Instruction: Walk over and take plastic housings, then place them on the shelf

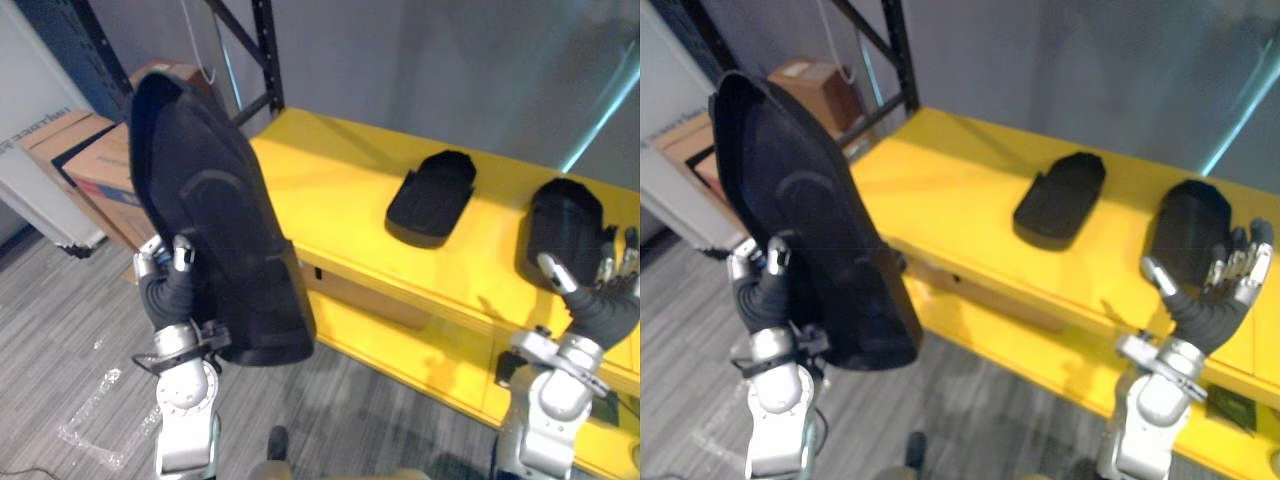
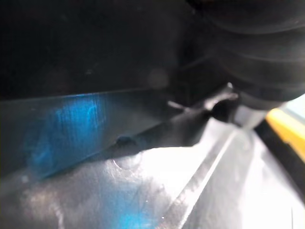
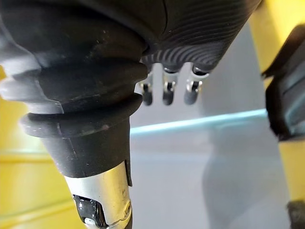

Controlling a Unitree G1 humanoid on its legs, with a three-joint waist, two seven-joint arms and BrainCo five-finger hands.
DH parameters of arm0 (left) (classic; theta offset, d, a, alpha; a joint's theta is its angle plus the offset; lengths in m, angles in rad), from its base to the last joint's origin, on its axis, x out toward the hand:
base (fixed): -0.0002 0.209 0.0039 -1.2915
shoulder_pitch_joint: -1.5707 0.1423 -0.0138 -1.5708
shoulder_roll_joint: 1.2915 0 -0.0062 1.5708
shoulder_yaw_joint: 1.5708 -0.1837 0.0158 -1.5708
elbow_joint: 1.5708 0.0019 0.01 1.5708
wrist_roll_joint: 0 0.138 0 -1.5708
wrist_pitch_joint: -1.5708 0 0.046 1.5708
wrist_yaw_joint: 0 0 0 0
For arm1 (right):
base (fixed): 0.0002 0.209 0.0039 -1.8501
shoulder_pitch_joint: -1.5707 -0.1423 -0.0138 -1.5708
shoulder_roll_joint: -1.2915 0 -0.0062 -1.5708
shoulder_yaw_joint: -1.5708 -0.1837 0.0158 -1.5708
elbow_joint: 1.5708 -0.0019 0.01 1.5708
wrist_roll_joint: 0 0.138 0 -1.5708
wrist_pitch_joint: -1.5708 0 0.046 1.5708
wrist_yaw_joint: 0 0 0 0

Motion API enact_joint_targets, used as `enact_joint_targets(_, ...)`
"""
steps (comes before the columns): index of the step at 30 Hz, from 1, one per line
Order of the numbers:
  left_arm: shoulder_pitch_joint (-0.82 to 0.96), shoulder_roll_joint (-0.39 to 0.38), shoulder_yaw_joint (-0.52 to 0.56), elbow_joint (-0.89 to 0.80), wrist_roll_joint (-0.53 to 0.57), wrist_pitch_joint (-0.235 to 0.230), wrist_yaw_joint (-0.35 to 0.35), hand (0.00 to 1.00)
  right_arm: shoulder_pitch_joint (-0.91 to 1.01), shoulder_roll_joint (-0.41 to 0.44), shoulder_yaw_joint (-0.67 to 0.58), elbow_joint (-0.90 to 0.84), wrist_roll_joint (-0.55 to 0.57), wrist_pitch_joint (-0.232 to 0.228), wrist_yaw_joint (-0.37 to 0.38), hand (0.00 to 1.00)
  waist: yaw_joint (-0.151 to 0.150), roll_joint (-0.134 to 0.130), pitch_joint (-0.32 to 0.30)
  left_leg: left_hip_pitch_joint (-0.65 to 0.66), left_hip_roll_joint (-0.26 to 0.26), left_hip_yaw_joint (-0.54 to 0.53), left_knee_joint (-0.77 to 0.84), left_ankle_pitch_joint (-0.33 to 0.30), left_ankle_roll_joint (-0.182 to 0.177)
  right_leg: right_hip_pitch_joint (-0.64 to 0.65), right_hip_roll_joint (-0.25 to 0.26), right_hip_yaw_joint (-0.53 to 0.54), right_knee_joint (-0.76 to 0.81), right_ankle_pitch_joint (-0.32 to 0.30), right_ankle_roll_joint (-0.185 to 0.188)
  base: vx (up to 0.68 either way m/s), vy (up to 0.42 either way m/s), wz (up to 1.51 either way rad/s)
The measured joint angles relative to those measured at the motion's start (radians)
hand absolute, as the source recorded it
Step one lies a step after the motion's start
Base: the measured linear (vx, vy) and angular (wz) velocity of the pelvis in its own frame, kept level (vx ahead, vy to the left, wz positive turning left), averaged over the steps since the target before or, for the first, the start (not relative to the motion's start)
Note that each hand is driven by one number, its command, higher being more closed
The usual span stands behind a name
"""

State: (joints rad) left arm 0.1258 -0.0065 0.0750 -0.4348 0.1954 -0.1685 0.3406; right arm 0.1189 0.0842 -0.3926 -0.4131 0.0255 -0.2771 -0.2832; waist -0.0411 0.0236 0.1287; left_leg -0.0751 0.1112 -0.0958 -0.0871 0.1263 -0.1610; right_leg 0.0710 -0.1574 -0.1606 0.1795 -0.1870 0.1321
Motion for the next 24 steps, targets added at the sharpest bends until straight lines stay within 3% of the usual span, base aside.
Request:
enact_joint_targets(4,-0.006,0.003,-0.005,0.001,0.003,0.0,-0.004,1.0,0.025,0.001,-0.042,0.002,0.0,0.002,0.002,0.0,-0.006,0.003,-0.002,0.003,0.004,0.013,-0.001,-0.001,0.0,-0.005,0.001,0.01,0.001,0.0,0.0,0.0,-0.006,-0.09)
enact_joint_targets(7,-0.062,0.059,0.054,0.038,0.015,0.0,-0.005,1.0,0.034,0.002,-0.059,0.003,-0.001,0.01,0.01,0.0,-0.012,0.009,-0.006,0.004,0.013,0.061,-0.001,-0.004,0.003,-0.042,0.004,0.056,0.015,0.003,0.001,-0.01,0.005,-0.4)
enact_joint_targets(9,-0.169,0.141,0.132,0.142,0.021,0.008,0.007,1.0,0.035,0.002,-0.058,0.017,-0.001,0.015,0.025,0.0,-0.03,0.012,-0.008,0.005,0.021,0.105,-0.001,-0.004,0.003,-0.073,0.007,0.097,0.025,0.011,0.0,-0.03,0.012,-0.55)
enact_joint_targets(13,-0.377,0.316,0.251,0.343,0.049,0.071,0.064,1.0,0.069,0.0,-0.061,0.05,-0.002,0.017,0.044,0.0,-0.057,0.012,-0.008,0.001,0.04,0.203,-0.002,-0.004,0.003,-0.143,0.024,0.197,0.017,0.049,0.002,-0.04,0.013,-0.69)
enact_joint_targets(15,-0.426,0.365,0.271,0.382,0.049,0.085,0.08,1.0,0.087,-0.001,-0.066,0.067,-0.002,0.016,0.044,0.0,-0.075,0.013,-0.008,-0.001,0.045,0.225,-0.002,-0.006,0.002,-0.158,0.03,0.221,0.011,0.059,0.001,-0.02,0.002,-0.43)
enact_joint_targets(18,-0.54,0.481,0.277,0.483,0.049,0.099,0.098,1.0,0.14,-0.006,-0.067,0.114,-0.001,0.016,0.044,0.0,-0.084,0.019,-0.004,-0.01,0.068,0.27,-0.002,-0.005,0.0,-0.196,0.052,0.26,0.001,0.082,-0.004,-0.03,-0.023,-0.47)
enact_joint_targets(22,-0.777,0.646,0.257,0.743,0.041,0.129,0.116,1.0,0.194,-0.007,-0.064,0.126,0.0,0.017,0.047,0.0,-0.101,0.032,0.013,-0.019,0.089,0.301,-0.002,0.001,-0.009,-0.227,0.074,0.286,-0.002,0.101,-0.008,-0.02,-0.036,-0.24)
enact_joint_targets(24,-0.959,0.768,0.171,0.94,0.023,0.133,0.114,1.0,0.21,-0.008,-0.052,0.126,0.002,0.017,0.047,0.0,-0.114,0.034,0.033,-0.033,0.089,0.315,-0.002,0.004,-0.007,-0.251,0.076,0.302,-0.001,0.112,-0.005,-0.03,-0.016,-0.17)
